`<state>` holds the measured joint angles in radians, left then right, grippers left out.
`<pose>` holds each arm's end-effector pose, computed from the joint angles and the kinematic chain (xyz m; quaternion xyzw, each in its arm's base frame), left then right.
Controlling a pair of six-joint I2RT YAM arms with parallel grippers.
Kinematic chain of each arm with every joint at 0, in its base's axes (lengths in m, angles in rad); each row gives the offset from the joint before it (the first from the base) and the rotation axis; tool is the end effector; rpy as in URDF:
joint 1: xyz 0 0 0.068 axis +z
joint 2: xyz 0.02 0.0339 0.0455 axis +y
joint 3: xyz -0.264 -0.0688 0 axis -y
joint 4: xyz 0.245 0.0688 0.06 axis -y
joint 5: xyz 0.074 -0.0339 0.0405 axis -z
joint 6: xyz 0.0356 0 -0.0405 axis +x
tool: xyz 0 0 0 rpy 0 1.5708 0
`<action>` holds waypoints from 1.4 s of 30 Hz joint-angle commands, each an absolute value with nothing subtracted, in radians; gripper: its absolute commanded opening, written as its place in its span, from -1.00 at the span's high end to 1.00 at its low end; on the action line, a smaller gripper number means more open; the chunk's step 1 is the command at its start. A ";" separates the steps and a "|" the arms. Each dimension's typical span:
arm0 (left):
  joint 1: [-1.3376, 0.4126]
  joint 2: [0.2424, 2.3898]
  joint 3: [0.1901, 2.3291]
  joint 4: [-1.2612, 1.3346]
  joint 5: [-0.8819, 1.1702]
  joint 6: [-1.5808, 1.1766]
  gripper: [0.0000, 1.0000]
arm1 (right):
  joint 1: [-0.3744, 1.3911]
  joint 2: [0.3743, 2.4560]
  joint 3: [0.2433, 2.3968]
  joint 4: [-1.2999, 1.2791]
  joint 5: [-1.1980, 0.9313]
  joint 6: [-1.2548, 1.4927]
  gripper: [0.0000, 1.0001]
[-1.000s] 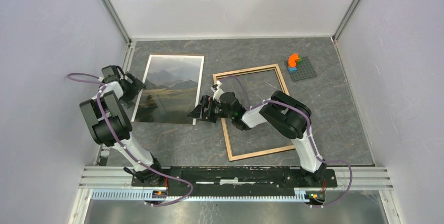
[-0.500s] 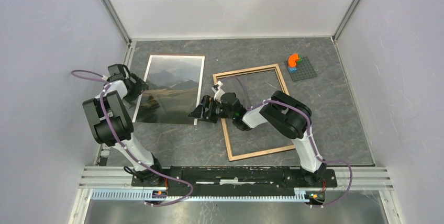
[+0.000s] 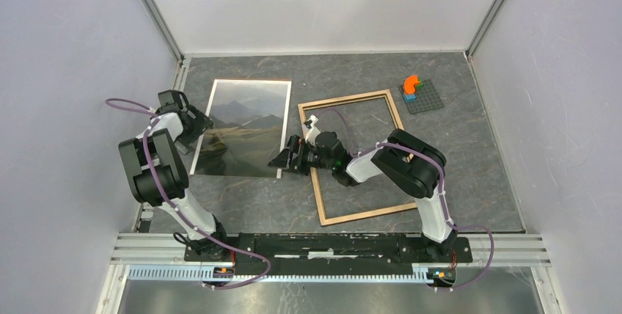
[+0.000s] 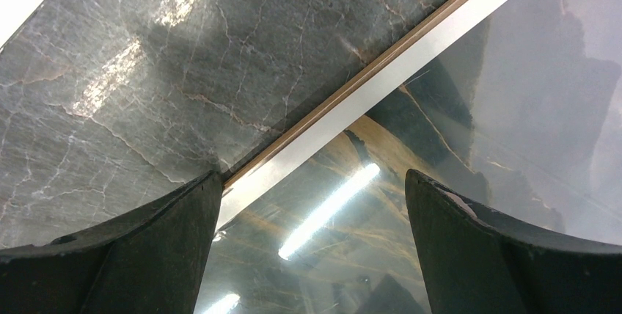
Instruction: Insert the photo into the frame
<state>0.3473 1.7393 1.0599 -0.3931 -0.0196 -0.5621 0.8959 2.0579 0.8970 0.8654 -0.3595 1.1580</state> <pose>0.3241 0.1181 0.1702 -0.4278 0.8696 -0.0170 0.2462 0.2395 0.3193 0.1147 -0.0022 0.7977 0.5755 0.1801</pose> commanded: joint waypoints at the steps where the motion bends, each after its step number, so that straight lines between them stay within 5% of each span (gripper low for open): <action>1: 0.339 1.709 1.038 -0.452 -0.021 -0.611 -1.00 | 0.896 2.000 0.878 0.946 -0.375 1.181 -0.86; 15: 0.336 1.702 1.032 -0.454 -0.006 -0.619 -1.00 | 0.891 2.106 0.870 1.172 -0.376 1.411 -0.81; 22: 0.336 1.695 1.027 -0.459 -0.005 -0.621 -1.00 | 0.891 2.131 0.897 1.076 -0.329 1.410 -0.77; 25: 0.335 1.689 1.018 -0.457 -0.005 -0.620 -1.00 | 0.892 2.149 0.942 1.012 -0.314 1.369 -0.66; 30: 0.334 1.666 1.004 -0.454 0.025 -0.611 -1.00 | 0.896 2.192 1.020 0.936 -0.291 1.361 -0.19; 35: 0.324 1.641 0.996 -0.441 0.031 -0.590 -1.00 | 0.902 2.200 1.109 0.760 -0.188 1.262 -0.14; 42: 0.274 1.550 1.007 -0.437 -0.044 -0.520 -1.00 | 0.901 2.193 1.167 0.650 -0.151 1.183 0.24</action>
